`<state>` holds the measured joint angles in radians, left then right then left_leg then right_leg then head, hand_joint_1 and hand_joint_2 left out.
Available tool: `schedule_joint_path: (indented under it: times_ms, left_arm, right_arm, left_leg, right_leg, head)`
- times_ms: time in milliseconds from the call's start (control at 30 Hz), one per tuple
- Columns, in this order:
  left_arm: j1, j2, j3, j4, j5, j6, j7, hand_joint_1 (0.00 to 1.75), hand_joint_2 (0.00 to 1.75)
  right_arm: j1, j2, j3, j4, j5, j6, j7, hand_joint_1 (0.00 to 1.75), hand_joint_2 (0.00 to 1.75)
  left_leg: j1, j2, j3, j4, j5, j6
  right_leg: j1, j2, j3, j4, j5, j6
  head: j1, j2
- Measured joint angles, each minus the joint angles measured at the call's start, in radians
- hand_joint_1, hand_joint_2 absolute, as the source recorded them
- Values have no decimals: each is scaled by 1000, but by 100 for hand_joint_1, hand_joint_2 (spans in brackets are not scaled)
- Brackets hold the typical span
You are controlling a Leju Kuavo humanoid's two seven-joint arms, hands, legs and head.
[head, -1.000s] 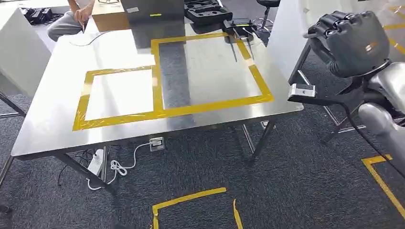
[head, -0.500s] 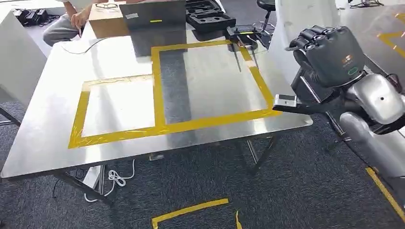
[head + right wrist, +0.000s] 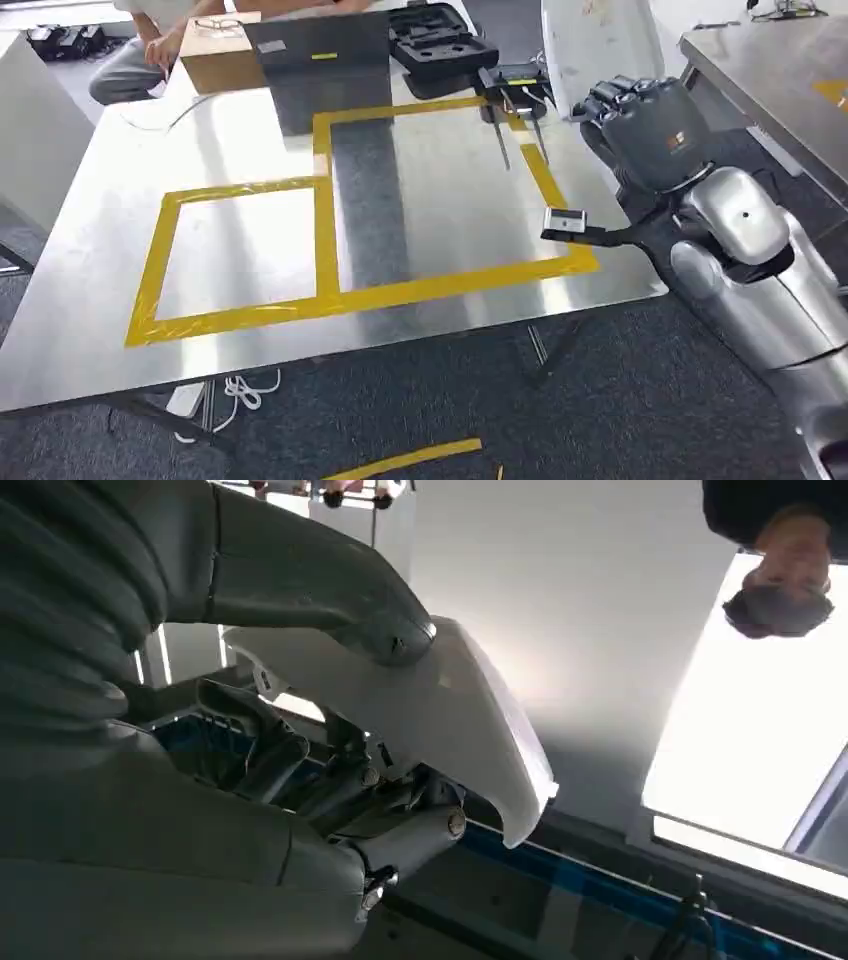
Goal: Take the parts from the cabinet and place them on the table.
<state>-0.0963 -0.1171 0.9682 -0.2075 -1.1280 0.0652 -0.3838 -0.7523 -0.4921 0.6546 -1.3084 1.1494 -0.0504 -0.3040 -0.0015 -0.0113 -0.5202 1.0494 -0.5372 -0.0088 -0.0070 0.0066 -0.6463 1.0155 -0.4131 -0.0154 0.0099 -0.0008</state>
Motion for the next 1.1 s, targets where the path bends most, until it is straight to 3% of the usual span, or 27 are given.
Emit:
schedule_joint_path:
  times_ms: [33, 67, 133, 167, 200, 233, 333, 367, 433, 500, 533, 567, 633, 667, 700, 733, 800, 833, 867, 900, 933, 1000, 1067, 1100]
  left_arm:
    - [-2, 0, 0, 0, 0, 0, -1, 0, 175]
    - [-4, -2, 0, 1, -3, 0, -1, 0, 175]
    - [-4, -3, 0, 1, -3, 0, -2, 0, 175]
    - [-3, -3, 0, 2, -3, 0, -3, 0, 175]
    - [-2, -3, 1, 2, -3, 0, -3, 0, 175]
    - [-1, -3, 2, 2, -3, 0, -3, 0, 175]
    - [2, -3, 4, 2, -3, 0, -3, 0, 175]
    - [0, -3, 5, 2, -3, 0, -3, 0, 175]
    - [2, -4, 5, 2, -3, 0, -3, 0, 175]
    - [3, -8, 5, 3, -3, 0, -3, 0, 175]
    - [2, -7, 5, 2, -3, 0, -4, 0, 175]
    - [1, -6, 5, 2, -3, 0, -3, 0, 175]
    - [2, -6, 5, 2, -3, 0, -3, 0, 175]
    - [2, -6, 5, 2, -6, 0, -3, 0, 175]
    - [2, -6, 5, 2, -9, -3, -3, 0, 175]
    - [3, -8, 5, 3, -14, -8, 1, 0, 175]
    - [1, -15, 5, 3, -16, -12, 5, 0, 175]
    - [1, -17, 5, 3, -17, -12, 5, 0, 175]
    - [-2, -18, 5, 3, -18, -12, 5, 0, 175]
    - [-5, -18, 5, 3, -18, -12, 7, 0, 175]
    - [-5, -19, 5, 3, -21, -13, 9, 0, 175]
    - [-9, -20, 5, 3, -22, -13, 11, 0, 175]
    - [-16, -21, 5, 3, -23, -11, 6, 0, 175]
    - [-19, -22, 5, 3, -22, -11, 1, 0, 175]
  right_arm:
    - [-8, 2, 0, 4, 0, 0, -3, 175, 175]
    - [-15, 11, 0, 13, 0, 1, -8, 175, 175]
    - [-16, 23, 0, 20, 0, 2, -13, 175, 175]
    - [-16, 28, 2, 25, -1, 2, -15, 175, 175]
    - [-17, 33, 2, 29, -1, 4, -19, 175, 175]
    - [-20, 37, 3, 35, -2, 8, -25, 175, 175]
    - [-40, 51, 5, 50, -2, 10, -28, 175, 175]
    - [-47, 57, 5, 55, -3, 11, -29, 175, 175]
    - [-54, 62, 6, 61, -5, 12, -31, 175, 175]
    - [-56, 63, 6, 64, -6, 12, -31, 175, 175]
    - [-60, 64, 6, 66, -7, 12, -31, 175, 175]
    - [-70, 66, 6, 70, -8, 12, -31, 175, 175]
    - [-75, 69, 9, 79, -10, 14, -31, 175, 175]
    - [-75, 75, 13, 89, -11, 19, -31, 175, 175]
    - [-75, 80, 18, 101, -15, 23, -31, 175, 175]
    - [-75, 86, 23, 114, -19, 23, -31, 175, 175]
    - [-78, 97, 29, 140, -20, 7, -31, 175, 175]
    - [-82, 104, 32, 156, -19, -3, -31, 175, 175]
    - [-86, 116, 37, 178, -19, -15, -32, 175, 175]
    - [-90, 122, 39, 189, -17, -21, -33, 175, 175]
    - [-89, 137, 43, 206, -14, -32, -34, 175, 175]
    - [-89, 163, 50, 233, -8, -41, -32, 175, 175]
    - [-96, 180, 53, 252, -9, -47, -37, 175, 175]
    - [-100, 188, 55, 265, -15, -51, -48, 175, 175]
  left_leg:
    - [-1, 1, -24, 52, 1, -5]
    - [1, 2, -69, 126, -12, -13]
    - [5, 3, -160, 255, -78, -20]
    - [5, 3, -193, 289, -104, -21]
    - [5, 3, -208, 279, -92, -20]
    - [5, 4, -199, 232, -53, -19]
    - [3, 5, -127, -13, 135, -2]
    - [-3, 5, -129, -24, 95, 1]
    - [-3, 5, -121, -30, 111, 16]
    - [3, 3, -99, -33, 111, 26]
    - [4, 3, -91, -35, 107, 31]
    - [5, 2, -89, -35, 103, 36]
    - [4, 2, -82, -34, 93, 38]
    - [4, 2, -78, -33, 87, 38]
    - [4, 2, -71, -32, 80, 37]
    - [4, 2, -61, -31, 72, 35]
    - [5, 1, -41, -28, 56, 30]
    - [5, 1, -35, -29, 48, 25]
    - [3, 1, -32, -28, 46, 19]
    - [3, 0, -36, -30, 45, 13]
    - [2, 3, -29, -30, 42, 4]
    - [1, 4, -24, -22, 42, -10]
    - [4, 5, -60, 48, 12, -21]
    - [6, 5, -99, 116, -18, -25]
  right_leg:
    - [0, -2, 11, -1, -6, -8]
    - [-1, -2, 17, -1, -13, -13]
    - [0, -2, 31, -1, -27, -15]
    - [0, -2, 39, -1, -35, -14]
    - [0, -2, 51, -1, -44, -14]
    - [0, -1, 64, -1, -53, -12]
    - [0, 0, 94, -1, -79, -4]
    - [3, 3, 98, 3, -84, 3]
    - [3, 4, 100, 6, -85, 19]
    - [5, 4, 102, 11, -92, 28]
    - [2, 1, 93, 40, -99, 34]
    - [1, -1, 59, 97, -118, 39]
    - [-2, -1, -39, 248, -180, 48]
    - [-3, -1, -75, 297, -199, 49]
    - [-4, -2, -97, 308, -188, 48]
    - [-5, -2, -90, 263, -144, 45]
    - [-4, -3, -25, 91, -25, 41]
    - [-3, -5, -1, 15, 8, 35]
    - [6, -6, -1, 11, -36, 29]
    - [8, -6, 2, 4, -41, 24]
    - [10, -4, 7, 1, -16, 14]
    - [3, -2, 23, -1, -15, 0]
    - [0, -3, 34, -6, -20, -11]
    - [0, -3, 34, -6, -22, -14]
  head:
    - [0, 0]
    - [-2, 0]
    - [-2, 0]
    - [-2, 0]
    - [-2, 0]
    - [-2, 0]
    - [-3, 0]
    - [-3, 0]
    - [-3, 0]
    - [-3, 0]
    - [-2, 0]
    - [0, 0]
    - [-1, 0]
    - [-1, 0]
    - [-1, 0]
    - [-1, 0]
    - [0, 0]
    - [0, 0]
    - [-3, 0]
    - [0, 0]
    - [0, 0]
    - [-1, 0]
    - [-7, 0]
    - [-6, 0]
